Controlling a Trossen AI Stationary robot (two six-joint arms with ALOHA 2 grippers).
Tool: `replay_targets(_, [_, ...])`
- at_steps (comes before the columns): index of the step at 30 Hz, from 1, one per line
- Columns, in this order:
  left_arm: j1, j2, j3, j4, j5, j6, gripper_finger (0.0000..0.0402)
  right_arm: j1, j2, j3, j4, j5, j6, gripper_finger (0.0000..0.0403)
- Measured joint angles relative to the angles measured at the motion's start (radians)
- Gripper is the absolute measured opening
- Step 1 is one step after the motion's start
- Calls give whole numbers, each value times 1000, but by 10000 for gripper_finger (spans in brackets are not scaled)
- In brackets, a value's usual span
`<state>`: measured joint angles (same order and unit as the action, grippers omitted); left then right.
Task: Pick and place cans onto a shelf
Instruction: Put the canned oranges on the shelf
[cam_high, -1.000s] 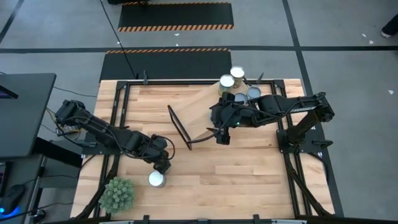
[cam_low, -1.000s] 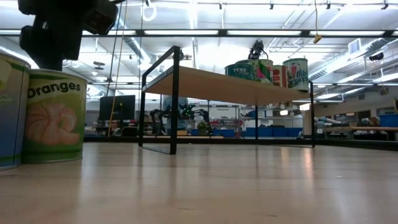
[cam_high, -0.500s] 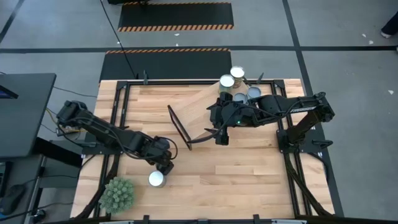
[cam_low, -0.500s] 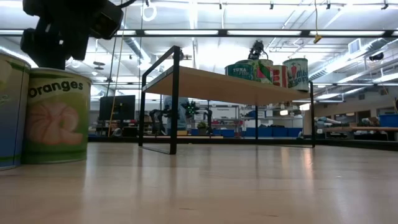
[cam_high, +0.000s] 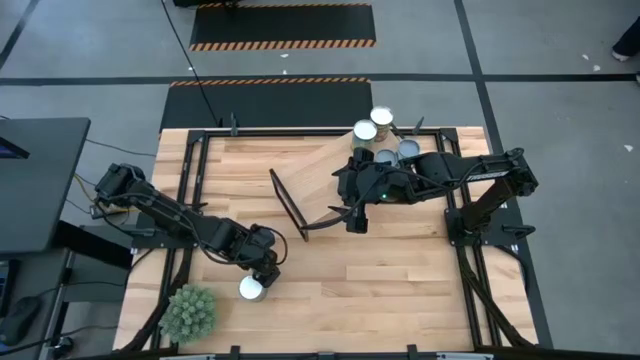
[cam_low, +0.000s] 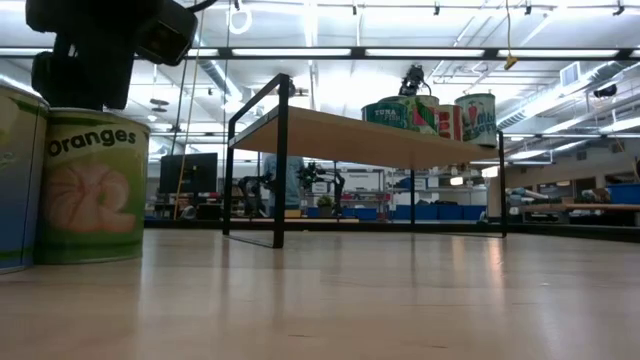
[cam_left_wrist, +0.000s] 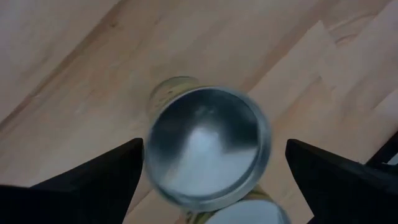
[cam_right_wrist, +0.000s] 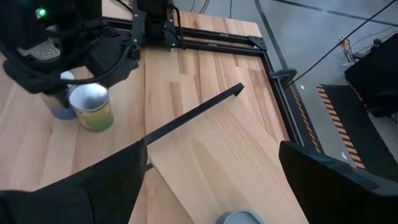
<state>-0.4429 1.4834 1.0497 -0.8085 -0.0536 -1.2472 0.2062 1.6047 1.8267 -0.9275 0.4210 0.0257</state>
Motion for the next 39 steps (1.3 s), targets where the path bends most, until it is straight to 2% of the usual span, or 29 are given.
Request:
replay_targets(24, [-10, 119, -1, 44, 5, 90, 394, -7, 0, 0, 15, -5, -22, 372])
replay_targets(28, [-4, 120, -1, 44, 6, 91, 373, -8, 0, 0, 16, -5, -28, 372])
replay_targets(35, [6, 119, 0, 44, 3, 108, 315, -8, 0, 0, 16, -10, -37, 372])
replay_targets(39, [20, 116, 0, 41, 8, 106, 312, -8, 0, 0, 16, -19, -48, 372])
